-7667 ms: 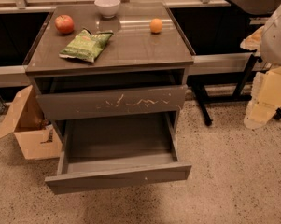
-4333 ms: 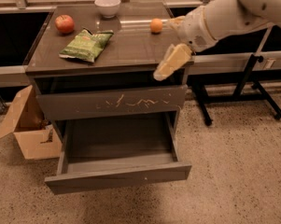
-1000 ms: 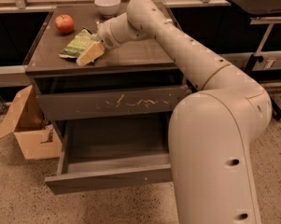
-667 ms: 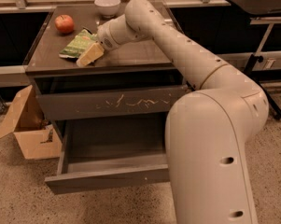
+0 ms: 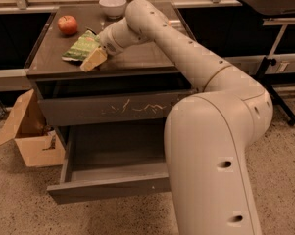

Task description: Place green jalapeno chip bag into middle drawer

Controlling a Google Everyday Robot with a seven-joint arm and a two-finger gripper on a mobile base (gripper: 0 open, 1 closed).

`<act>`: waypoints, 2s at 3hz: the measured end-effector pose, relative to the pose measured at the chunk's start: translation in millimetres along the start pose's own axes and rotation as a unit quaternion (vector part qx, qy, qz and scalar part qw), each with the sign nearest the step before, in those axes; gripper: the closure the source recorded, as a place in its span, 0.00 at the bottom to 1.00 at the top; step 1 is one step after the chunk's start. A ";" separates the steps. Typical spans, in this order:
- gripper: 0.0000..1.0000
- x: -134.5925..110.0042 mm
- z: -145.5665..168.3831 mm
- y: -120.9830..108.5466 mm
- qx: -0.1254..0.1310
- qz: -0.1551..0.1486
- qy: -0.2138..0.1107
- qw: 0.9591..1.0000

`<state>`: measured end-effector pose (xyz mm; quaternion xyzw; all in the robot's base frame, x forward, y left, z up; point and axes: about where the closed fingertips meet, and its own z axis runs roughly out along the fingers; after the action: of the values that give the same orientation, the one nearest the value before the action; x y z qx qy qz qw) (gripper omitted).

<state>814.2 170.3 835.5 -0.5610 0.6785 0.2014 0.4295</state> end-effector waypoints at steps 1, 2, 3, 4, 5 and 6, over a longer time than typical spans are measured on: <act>0.47 5.4 -0.8 -4.0 -0.002 0.009 -0.002 1.000; 0.78 1.2 -8.3 -5.1 -0.003 0.008 -0.012 1.000; 1.00 -34.0 -57.2 -4.0 -0.006 -0.013 -0.078 0.997; 1.00 -59.7 -103.2 5.3 -0.017 -0.045 -0.118 0.992; 1.00 -58.6 -98.7 7.1 -0.020 -0.046 -0.117 0.992; 1.00 -58.2 -97.5 18.9 -0.049 -0.049 -0.120 0.990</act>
Offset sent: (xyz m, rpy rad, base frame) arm 0.0060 -0.0177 0.0089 0.0355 0.0119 -0.0148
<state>761.8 136.4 932.2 -0.5852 0.5832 0.2791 0.4894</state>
